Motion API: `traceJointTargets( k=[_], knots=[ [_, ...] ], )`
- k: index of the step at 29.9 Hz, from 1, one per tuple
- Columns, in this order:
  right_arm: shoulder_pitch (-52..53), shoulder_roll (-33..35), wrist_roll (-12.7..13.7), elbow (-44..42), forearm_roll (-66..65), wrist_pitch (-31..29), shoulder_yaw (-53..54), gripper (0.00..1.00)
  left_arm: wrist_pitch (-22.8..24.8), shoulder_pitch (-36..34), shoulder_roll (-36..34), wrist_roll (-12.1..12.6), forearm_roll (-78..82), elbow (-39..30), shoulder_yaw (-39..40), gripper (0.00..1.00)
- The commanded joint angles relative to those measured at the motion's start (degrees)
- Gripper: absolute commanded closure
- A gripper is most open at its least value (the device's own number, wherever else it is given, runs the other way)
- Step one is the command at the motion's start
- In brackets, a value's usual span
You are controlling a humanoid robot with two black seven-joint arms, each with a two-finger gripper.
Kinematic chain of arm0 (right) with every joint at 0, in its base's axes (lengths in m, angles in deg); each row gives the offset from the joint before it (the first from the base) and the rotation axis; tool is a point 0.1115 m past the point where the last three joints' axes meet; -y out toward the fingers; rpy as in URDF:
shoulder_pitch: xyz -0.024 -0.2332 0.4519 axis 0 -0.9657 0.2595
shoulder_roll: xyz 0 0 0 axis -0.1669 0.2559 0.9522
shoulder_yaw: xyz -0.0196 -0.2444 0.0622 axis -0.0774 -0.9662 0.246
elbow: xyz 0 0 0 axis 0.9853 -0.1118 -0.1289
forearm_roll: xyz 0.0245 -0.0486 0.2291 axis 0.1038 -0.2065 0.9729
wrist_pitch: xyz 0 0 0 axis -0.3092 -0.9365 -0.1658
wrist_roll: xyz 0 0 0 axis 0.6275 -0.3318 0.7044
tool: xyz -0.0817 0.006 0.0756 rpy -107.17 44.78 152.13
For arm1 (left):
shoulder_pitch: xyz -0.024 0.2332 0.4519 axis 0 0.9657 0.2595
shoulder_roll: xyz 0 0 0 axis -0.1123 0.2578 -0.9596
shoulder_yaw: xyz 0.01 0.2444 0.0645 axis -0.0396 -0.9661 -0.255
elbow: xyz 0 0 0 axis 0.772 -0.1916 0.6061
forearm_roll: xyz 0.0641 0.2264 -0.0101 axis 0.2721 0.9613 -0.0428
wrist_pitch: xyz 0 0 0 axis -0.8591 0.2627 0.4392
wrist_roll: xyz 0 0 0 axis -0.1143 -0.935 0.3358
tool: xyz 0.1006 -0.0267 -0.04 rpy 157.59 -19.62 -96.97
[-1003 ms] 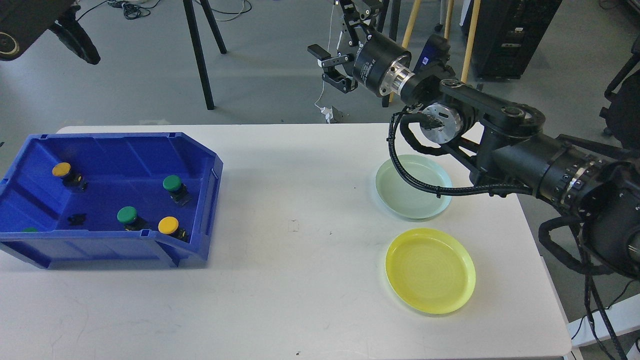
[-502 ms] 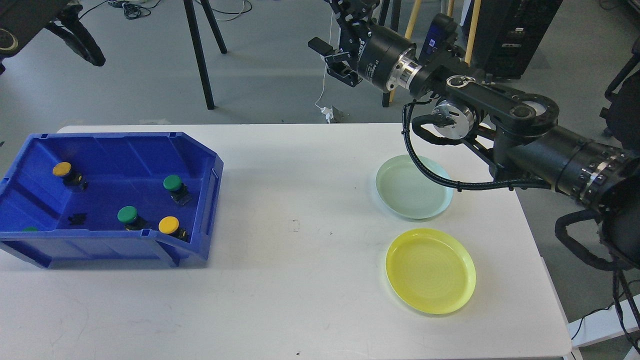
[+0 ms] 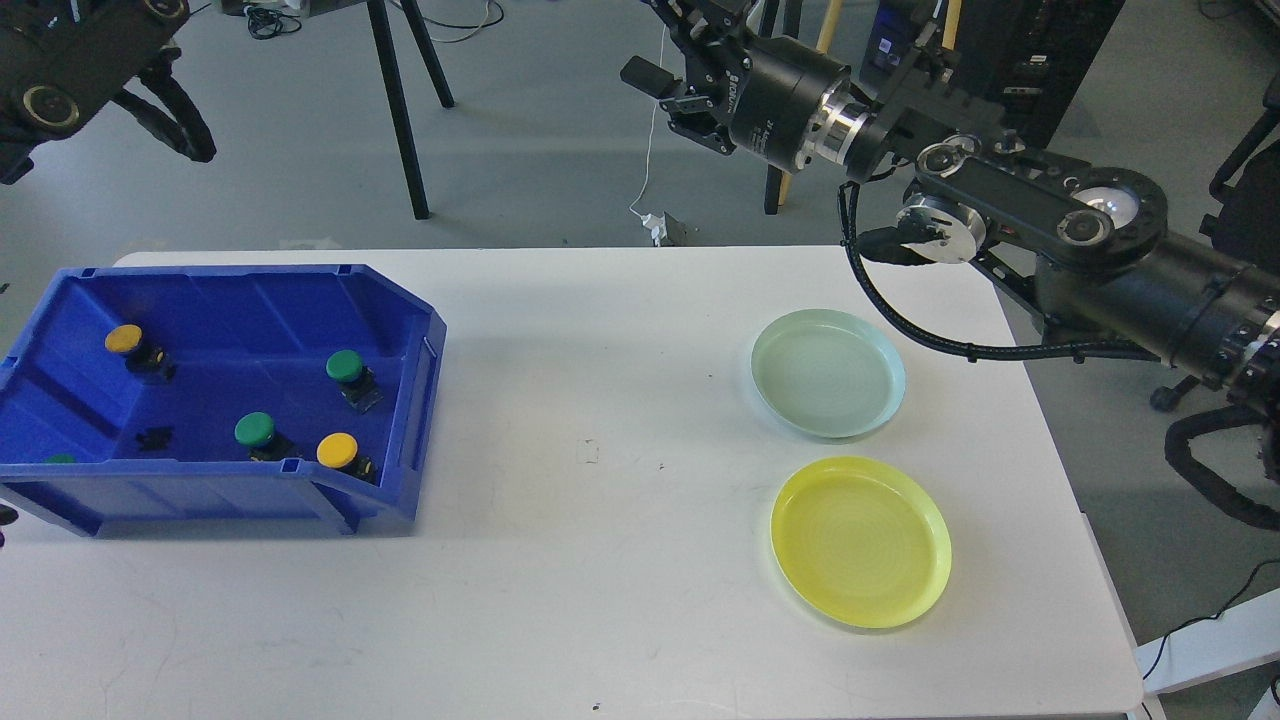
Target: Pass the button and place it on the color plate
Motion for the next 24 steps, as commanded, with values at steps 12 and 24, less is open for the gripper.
traceJointTargets(
  k=[12,24],
  knots=[
    [2.5,0.9,-1.7,0.4,-8.2,5.6,0.0,0.02,0.0,-1.5,-2.7,0.0,-0.5,-4.4,1.2,0.77],
    [3.1,1.7,-4.3,3.9,-18.0,14.0,-0.1,0.04,0.0,-1.4,-4.1,0.0,-3.1,-7.5,2.3,0.77]
  ],
)
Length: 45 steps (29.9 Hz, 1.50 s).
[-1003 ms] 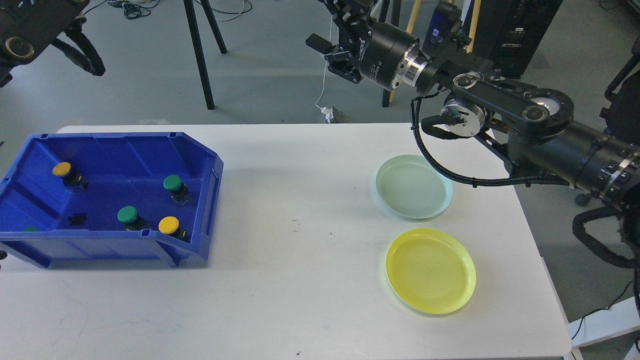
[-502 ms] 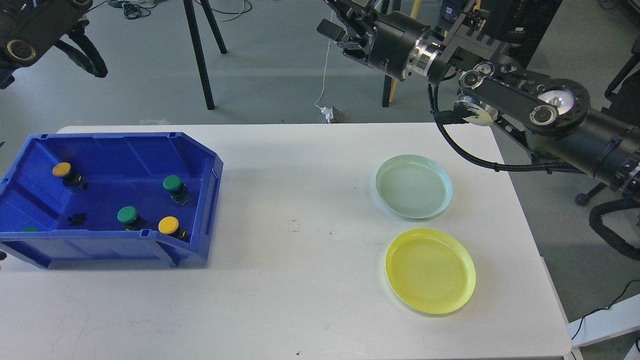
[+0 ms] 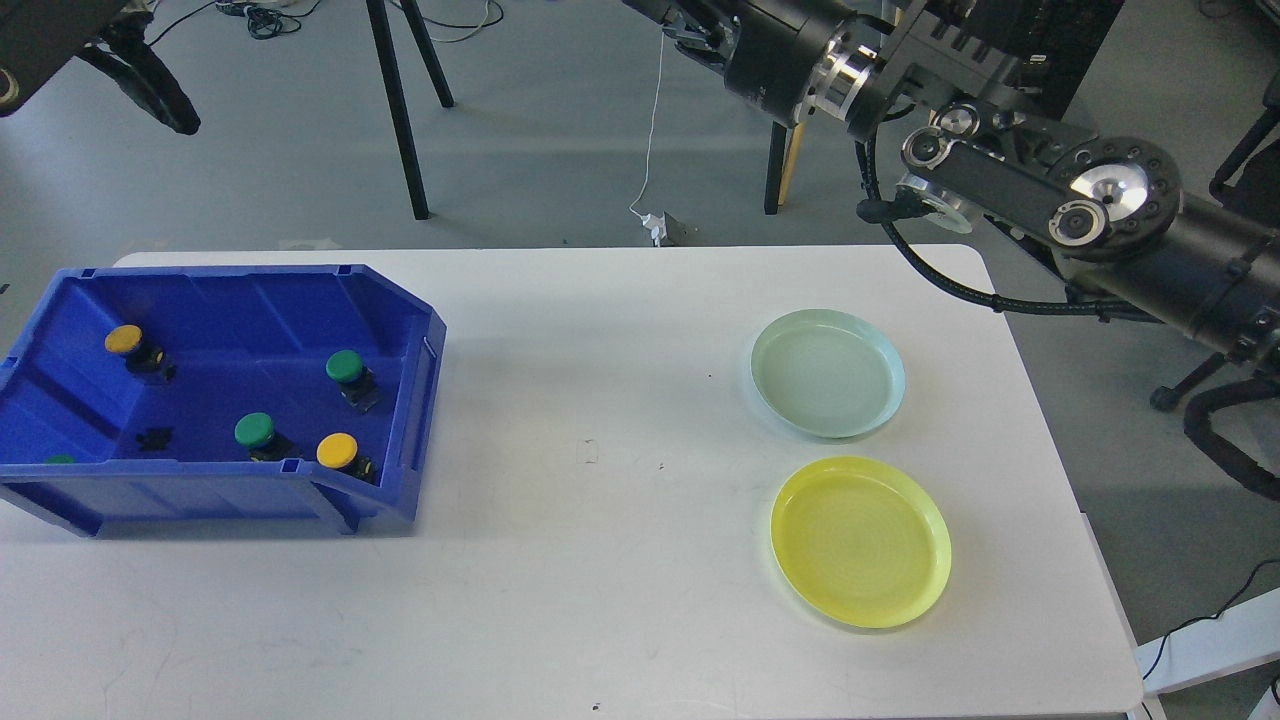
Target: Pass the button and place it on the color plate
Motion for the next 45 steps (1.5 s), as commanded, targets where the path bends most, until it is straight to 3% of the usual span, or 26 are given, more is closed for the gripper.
traceJointTargets(
  k=[1,13,27,45],
  knots=[
    [-0.1,0.3,-1.0,0.3,-3.4,2.4,-0.1,0.04,0.0,0.1,-0.1,0.0,-1.6,-0.2,-0.1,0.77],
    [-0.9,1.1,-1.0,2.1,-7.7,9.2,-0.3,0.05,0.0,0.2,-2.3,0.0,-1.9,-6.9,-0.2,0.77],
    [-0.9,1.1,-1.0,4.5,-9.1,9.9,0.1,0.06,0.0,0.1,-2.8,0.0,-2.2,-10.7,-0.1,0.78],
    [-2.2,2.2,-1.0,7.4,-8.6,13.0,3.9,0.08,0.0,0.7,-3.0,0.0,-8.3,-10.4,-0.2,0.79]
  ],
)
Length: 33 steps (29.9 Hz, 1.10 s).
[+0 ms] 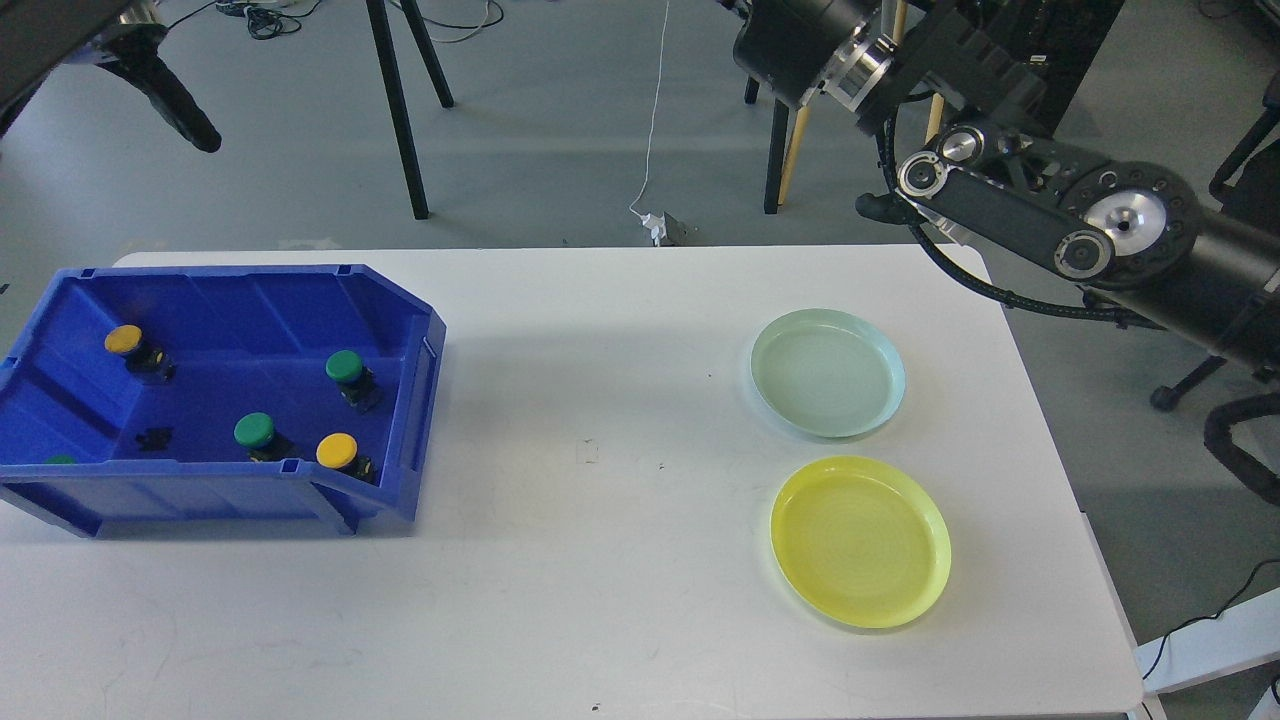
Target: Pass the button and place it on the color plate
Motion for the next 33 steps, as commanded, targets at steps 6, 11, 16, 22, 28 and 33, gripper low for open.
traceJointTargets(
  k=[6,11,16,22,28,33],
  knots=[
    [-0.5,-0.2,0.0,0.2,0.0,0.0,0.2,0.08,0.0,0.1,0.1,0.0,-1.8,0.0,0.2,0.79],
    [-0.6,-0.4,0.0,0.4,0.0,0.1,0.3,0.09,0.0,-0.1,0.1,0.0,-1.7,-0.1,0.4,0.79],
    [-0.8,-0.6,0.0,0.4,-0.1,1.8,0.1,0.14,0.0,-0.2,0.1,0.0,-1.8,-0.6,0.9,0.79],
    [-0.8,-1.0,0.0,0.6,-0.1,5.0,-0.6,0.2,0.0,-0.4,0.5,0.0,-1.8,-0.8,1.0,0.79],
    [-1.0,-1.1,0.0,1.9,-0.1,5.3,-0.6,0.22,0.0,-0.4,0.7,0.0,-1.8,-0.8,0.9,0.79],
    [-1.3,-1.1,0.0,2.2,-0.1,5.2,-0.7,0.31,0.0,-0.4,0.6,0.0,-1.8,-0.7,0.9,0.79]
  ],
)
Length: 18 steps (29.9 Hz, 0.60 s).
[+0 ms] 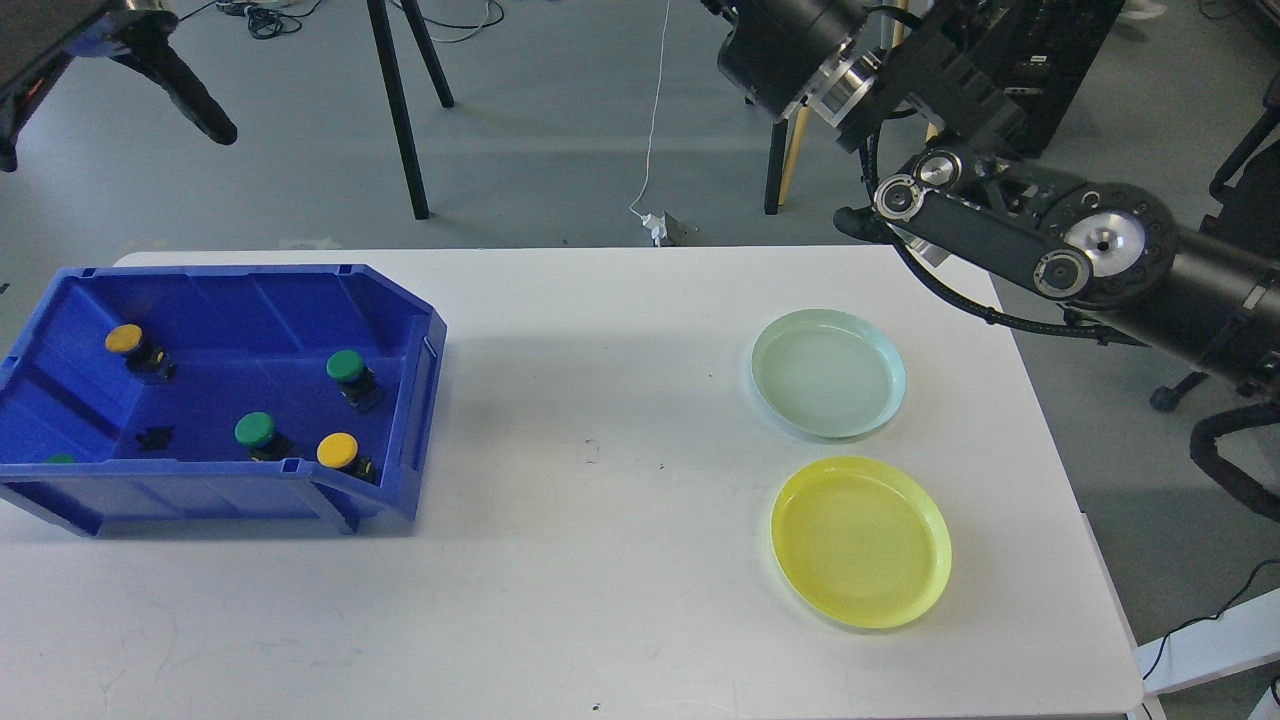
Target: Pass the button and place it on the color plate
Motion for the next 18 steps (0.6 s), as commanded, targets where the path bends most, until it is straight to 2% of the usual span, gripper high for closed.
traceJointTargets(
  k=[1,11,15,18],
  knots=[
    [-0.2,0.0,0.0,0.0,0.0,-0.3,0.0,0.33,0.0,0.1,-0.1,0.0,0.0,0.0,-0.1,0.79],
    [0.0,0.0,0.0,0.1,0.1,-1.3,0.1,0.41,0.0,0.3,-0.9,0.0,0.3,0.0,-0.2,0.79],
    [0.0,0.1,0.0,0.2,0.1,-1.3,0.4,0.41,0.0,0.6,-1.4,0.0,0.5,0.0,-0.5,0.79],
    [0.0,0.3,0.0,0.4,0.1,-1.2,0.5,0.37,0.0,0.7,-2.2,0.0,0.5,-0.9,-0.5,0.79]
  ],
)
